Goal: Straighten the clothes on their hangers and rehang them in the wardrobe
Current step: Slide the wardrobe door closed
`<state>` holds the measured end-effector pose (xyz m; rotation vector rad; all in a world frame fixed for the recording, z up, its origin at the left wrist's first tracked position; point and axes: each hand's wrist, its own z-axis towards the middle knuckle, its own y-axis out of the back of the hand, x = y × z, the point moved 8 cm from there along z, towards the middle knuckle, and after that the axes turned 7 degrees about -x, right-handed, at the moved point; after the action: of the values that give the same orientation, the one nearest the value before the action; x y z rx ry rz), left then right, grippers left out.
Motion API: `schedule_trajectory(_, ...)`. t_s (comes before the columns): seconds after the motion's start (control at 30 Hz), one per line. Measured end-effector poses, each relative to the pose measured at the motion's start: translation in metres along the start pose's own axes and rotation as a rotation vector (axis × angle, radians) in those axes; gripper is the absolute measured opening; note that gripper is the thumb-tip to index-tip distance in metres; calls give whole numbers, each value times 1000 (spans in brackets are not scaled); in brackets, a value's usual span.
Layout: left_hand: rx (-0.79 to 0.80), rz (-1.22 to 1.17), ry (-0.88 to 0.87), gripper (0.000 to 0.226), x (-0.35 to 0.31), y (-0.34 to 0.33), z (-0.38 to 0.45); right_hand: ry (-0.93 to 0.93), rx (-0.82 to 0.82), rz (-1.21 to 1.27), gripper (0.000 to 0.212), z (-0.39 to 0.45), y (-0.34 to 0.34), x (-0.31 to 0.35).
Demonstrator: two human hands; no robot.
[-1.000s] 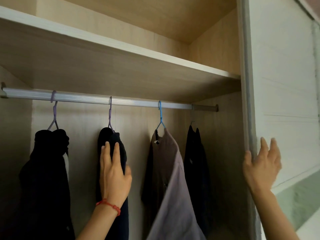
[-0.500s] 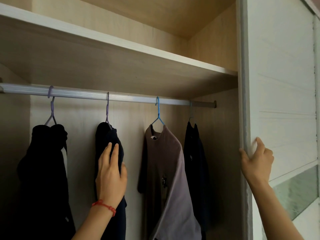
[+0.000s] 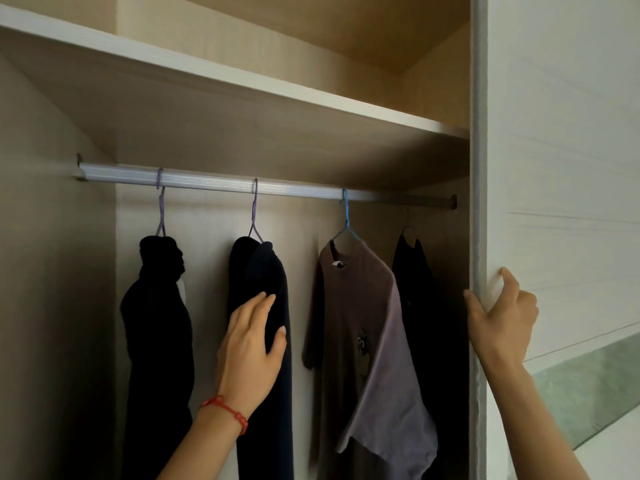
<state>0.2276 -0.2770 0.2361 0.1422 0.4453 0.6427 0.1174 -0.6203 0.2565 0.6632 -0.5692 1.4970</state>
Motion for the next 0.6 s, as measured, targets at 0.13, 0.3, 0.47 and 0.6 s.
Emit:
schedule_trajectory(0.13,-63,8,-74,49,-6,41,-4,17,-7,22,62,-36,3,34)
schedule_trajectory(0.3,-135,10,-164,46,-17,99,-9,35,12,57,62,-86,7,80)
schedule_trajectory(0.47,-228,-42,-300,39,-40,167,-19,72,58,83,60,-135,14,127)
schedule_trajectory(0.6,-338,-40,-367,35,-44,228,-25,99,107,102,61,-172,16,162)
